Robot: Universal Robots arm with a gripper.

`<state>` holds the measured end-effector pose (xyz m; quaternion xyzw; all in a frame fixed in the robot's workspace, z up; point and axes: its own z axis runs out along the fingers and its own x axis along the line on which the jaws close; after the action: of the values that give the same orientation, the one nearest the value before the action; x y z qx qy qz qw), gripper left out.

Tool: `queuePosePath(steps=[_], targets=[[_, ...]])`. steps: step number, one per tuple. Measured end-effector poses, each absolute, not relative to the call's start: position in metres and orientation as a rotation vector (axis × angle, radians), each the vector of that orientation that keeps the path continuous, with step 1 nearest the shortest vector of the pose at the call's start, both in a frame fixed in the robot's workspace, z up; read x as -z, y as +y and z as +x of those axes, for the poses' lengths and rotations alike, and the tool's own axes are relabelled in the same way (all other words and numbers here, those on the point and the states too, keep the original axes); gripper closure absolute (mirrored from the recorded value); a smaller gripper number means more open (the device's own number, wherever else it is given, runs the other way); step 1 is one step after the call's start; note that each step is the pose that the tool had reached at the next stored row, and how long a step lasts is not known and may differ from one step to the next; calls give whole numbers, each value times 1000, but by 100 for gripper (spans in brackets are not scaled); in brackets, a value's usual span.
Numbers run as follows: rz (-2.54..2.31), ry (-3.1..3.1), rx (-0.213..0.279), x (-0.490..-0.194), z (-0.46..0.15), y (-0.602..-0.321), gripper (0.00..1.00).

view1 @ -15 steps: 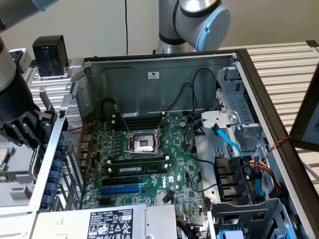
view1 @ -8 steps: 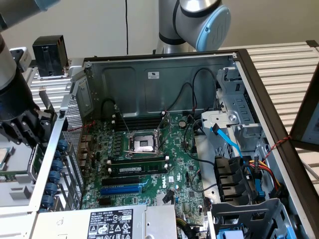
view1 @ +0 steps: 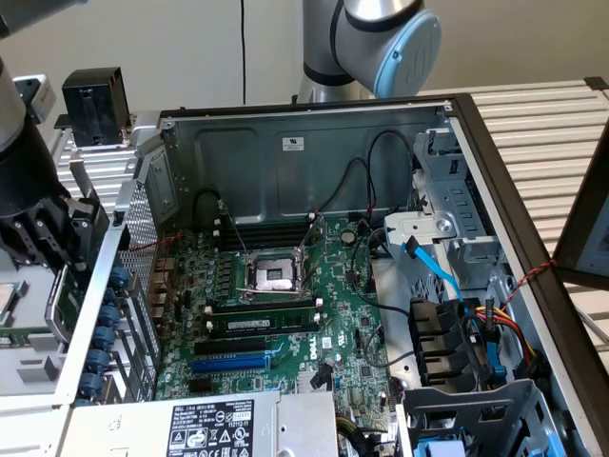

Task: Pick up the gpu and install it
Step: 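Pick up the gpu and move the gpu toward the slot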

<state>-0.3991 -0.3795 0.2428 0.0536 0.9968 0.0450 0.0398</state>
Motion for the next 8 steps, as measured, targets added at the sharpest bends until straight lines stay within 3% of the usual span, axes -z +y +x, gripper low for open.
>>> queuePosePath(steps=[8], targets=[[160,3059,-138,-278,-399,-380,72]])
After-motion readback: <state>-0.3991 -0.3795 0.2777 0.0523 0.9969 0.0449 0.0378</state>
